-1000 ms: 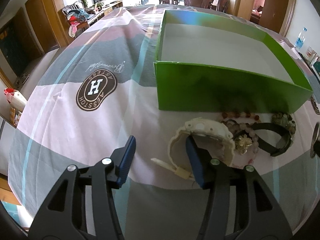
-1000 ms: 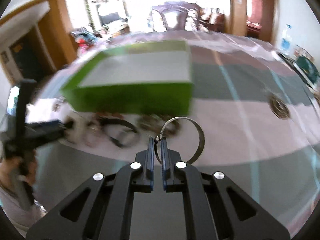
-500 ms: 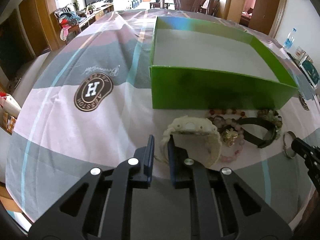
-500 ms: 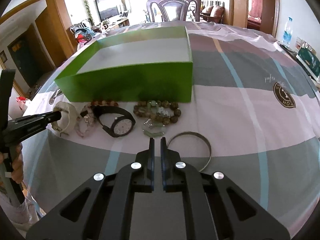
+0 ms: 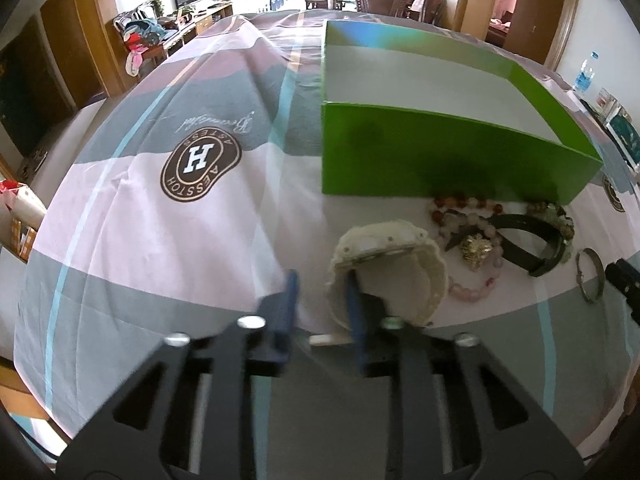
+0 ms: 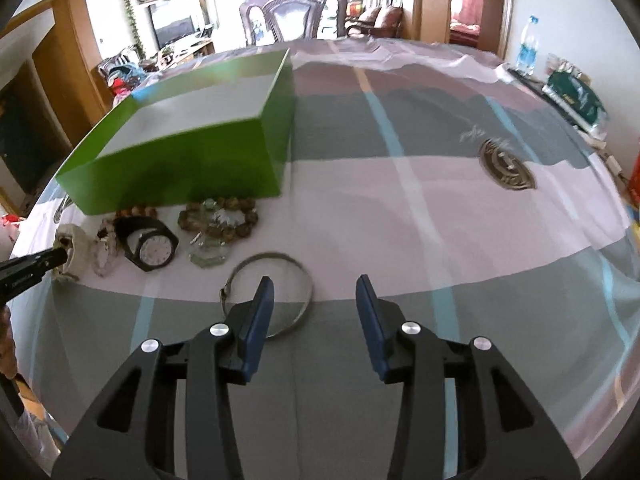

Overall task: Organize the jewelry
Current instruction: 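Close the left gripper on the white watch while the right gripper grasps the silver bangle, then carry the white watch and the bangle into the green box and open both grippers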

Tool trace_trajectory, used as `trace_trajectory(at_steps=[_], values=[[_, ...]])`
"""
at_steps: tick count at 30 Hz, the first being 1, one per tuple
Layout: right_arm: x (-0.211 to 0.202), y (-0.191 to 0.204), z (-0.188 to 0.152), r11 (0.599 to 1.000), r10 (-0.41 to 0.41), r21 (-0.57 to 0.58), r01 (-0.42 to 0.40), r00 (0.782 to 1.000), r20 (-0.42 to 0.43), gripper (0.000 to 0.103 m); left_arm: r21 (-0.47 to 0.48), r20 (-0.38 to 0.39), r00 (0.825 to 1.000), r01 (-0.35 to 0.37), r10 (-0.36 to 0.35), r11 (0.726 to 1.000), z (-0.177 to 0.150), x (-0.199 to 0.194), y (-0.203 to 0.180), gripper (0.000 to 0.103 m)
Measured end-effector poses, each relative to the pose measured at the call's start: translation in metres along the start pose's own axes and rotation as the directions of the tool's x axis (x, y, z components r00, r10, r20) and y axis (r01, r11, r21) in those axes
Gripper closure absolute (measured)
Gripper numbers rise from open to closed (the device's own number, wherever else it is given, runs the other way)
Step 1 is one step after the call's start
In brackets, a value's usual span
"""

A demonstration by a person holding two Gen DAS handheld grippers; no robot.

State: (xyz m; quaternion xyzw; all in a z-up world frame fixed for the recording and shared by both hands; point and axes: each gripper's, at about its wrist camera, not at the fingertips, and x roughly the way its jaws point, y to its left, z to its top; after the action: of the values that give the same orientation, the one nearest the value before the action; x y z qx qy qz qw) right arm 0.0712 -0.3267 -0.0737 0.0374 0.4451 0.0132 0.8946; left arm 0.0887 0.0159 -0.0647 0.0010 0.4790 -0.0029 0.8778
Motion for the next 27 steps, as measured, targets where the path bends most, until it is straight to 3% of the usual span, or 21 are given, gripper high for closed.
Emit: trace_trajectory(at_steps=[4,6,8,10,16,22,27], values=[[0.015,0.009,-0.001,1.000,-0.006,-0.019,0.006,1.000,-0.031,0.068,0.004,-0.008,1.000,0.013,-0.013,1.000,0.002,0.006,0.000,0.059],[0.017,0.015,-0.001,0.999,-0.021,-0.035,0.020,0.999,-0.024,0.072,0.011,-0.016,1.000,0.020,-0.020,1.000,0.002,0.010,0.000,0.072],[0.018,0.017,-0.001,0.999,-0.022,-0.044,0.021,1.000,-0.022,0.088,0.011,-0.012,0.999,0.035,-0.035,0.999,0.002,0.009,-0.001,0.083],[0.019,0.018,-0.001,0.999,-0.008,-0.047,0.007,1.000,-0.023,0.098,0.007,-0.012,1.000,0.020,-0.020,1.000,0.001,0.008,-0.001,0.089],[0.013,0.025,-0.001,0.998,0.018,-0.055,-0.018,1.000,-0.012,0.099,-0.003,0.014,1.000,-0.009,0.009,1.000,-0.001,-0.004,0.000,0.093],[-0.021,0.039,0.016,0.995,0.057,-0.087,-0.049,0.994,0.091,0.099,-0.003,0.094,0.996,-0.012,0.013,1.000,0.007,-0.034,-0.001,0.093],[-0.053,0.055,0.046,0.990,0.095,-0.121,-0.070,0.972,0.214,0.099,0.008,0.175,0.985,-0.011,0.010,1.000,0.032,-0.057,-0.008,0.092]])
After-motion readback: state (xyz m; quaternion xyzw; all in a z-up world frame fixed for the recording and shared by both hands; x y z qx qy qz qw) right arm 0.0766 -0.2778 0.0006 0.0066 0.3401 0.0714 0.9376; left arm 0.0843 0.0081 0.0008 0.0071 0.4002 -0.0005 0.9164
